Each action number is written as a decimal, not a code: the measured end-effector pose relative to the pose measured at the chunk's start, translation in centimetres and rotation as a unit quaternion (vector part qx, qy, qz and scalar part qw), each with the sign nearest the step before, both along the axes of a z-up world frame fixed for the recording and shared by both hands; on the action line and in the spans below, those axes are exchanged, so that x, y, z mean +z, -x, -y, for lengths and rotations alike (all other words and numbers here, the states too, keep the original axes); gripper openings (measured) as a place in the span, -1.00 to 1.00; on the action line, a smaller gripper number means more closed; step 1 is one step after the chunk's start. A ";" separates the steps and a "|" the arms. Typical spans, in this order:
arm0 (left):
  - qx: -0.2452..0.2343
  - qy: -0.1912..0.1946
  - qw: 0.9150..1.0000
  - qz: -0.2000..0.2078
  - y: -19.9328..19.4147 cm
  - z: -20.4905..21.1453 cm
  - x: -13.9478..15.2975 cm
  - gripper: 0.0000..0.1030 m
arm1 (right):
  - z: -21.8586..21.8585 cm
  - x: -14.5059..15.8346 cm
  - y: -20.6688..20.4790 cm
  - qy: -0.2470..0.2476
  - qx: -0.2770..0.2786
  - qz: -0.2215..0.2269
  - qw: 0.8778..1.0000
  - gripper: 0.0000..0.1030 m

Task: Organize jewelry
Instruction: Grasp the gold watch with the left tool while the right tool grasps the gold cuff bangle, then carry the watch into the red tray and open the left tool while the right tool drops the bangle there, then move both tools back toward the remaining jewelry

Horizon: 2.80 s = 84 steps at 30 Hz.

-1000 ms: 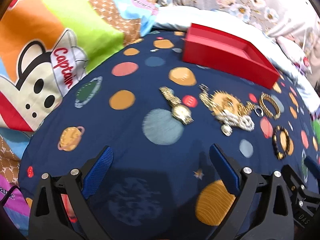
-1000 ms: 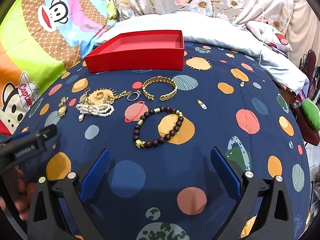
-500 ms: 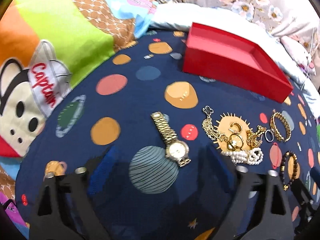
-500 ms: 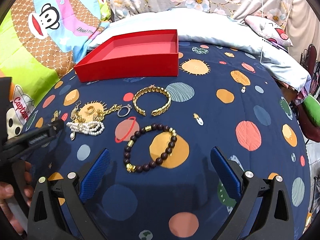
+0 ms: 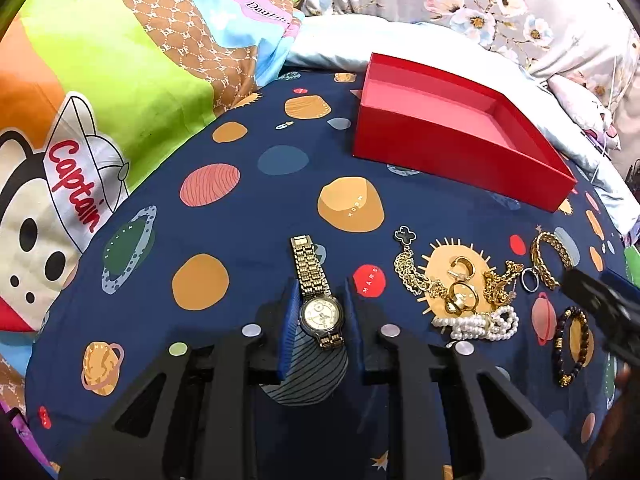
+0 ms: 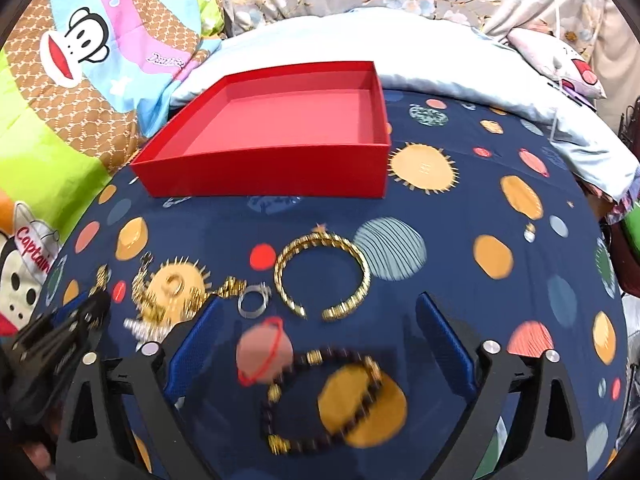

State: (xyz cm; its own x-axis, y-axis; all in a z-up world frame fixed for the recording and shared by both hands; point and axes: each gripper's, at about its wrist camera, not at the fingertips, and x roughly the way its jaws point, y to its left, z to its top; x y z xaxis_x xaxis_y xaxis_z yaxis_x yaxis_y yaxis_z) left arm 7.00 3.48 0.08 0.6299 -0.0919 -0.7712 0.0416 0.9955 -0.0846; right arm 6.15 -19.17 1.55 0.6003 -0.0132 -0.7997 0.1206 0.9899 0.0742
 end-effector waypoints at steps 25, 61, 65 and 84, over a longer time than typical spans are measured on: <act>-0.006 0.035 0.999 0.012 1.8 -1.6 2.1 -0.58 | 1.9 0.7 0.2 -0.021 -0.034 0.033 0.999 0.12; -0.075 0.058 0.993 0.073 -17.3 6.8 9.3 -0.59 | 1.5 2.8 -14.7 -0.013 0.019 0.036 0.999 0.13; -0.081 0.046 0.994 0.064 -18.3 7.8 7.6 -0.58 | 1.7 1.6 -15.4 -0.014 0.019 0.023 0.999 0.14; 0.004 0.063 0.995 0.082 -8.9 0.9 7.8 0.14 | 4.6 2.4 0.8 -0.024 -0.009 0.062 0.998 0.40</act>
State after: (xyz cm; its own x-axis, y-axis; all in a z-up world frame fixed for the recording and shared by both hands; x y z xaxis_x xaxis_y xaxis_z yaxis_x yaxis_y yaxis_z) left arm 15.95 2.59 7.89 0.7468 -0.1763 -0.6413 0.0579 0.9778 -0.2013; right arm 5.34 -23.75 3.99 0.6941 0.0126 -0.7197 0.1246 0.9827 0.1373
